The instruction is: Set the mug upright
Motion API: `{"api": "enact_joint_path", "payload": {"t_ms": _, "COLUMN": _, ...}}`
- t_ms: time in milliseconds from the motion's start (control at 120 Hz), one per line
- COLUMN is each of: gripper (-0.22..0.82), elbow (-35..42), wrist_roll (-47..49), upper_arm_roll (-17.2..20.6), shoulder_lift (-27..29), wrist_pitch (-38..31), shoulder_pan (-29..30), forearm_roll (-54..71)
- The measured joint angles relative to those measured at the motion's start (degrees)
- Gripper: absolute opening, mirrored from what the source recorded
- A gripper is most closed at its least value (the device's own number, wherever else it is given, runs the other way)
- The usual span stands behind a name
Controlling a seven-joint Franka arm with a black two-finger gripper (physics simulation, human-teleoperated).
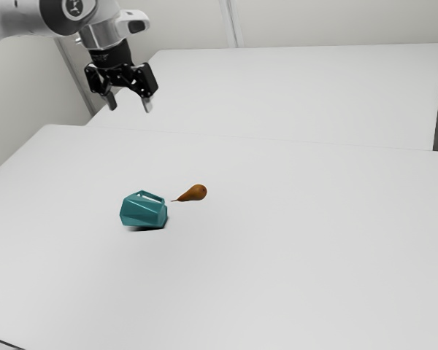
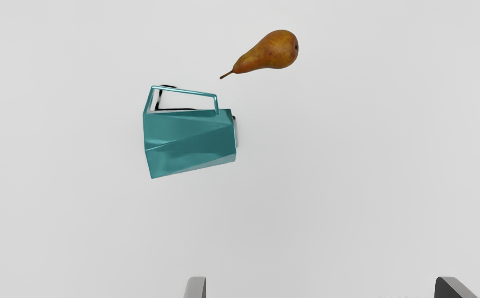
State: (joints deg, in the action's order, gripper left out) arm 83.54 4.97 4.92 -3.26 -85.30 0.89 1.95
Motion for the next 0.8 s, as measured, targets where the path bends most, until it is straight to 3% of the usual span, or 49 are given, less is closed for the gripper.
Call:
{"api": "enact_joint_path", "payload": {"t_ms": 350, "gripper": 0.6, "elbow": 0.8, "wrist_roll": 0.6, "upper_arm_roll": 0.0, "shoulder_lift": 1.3, "wrist_pitch": 1.1, "shoulder_pan": 0.7, "forearm_roll": 0.0}}
{"api": "enact_joint_path", "payload": {"t_ms": 575, "gripper": 0.6, "elbow": 12.6, "wrist_roll": 0.1, "upper_arm_roll": 0.0, "shoulder_lift": 4.8, "wrist_pitch": -0.7, "shoulder_pan": 2.1, "forearm_roll": -4.1}}
{"api": "enact_joint_path", "payload": {"t_ms": 800, "gripper": 0.6, "elbow": 19.3, "wrist_roll": -8.8, "upper_arm_roll": -0.1, "shoulder_lift": 4.2, "wrist_pitch": -4.2, "shoulder_pan": 6.4, "forearm_roll": -12.4}}
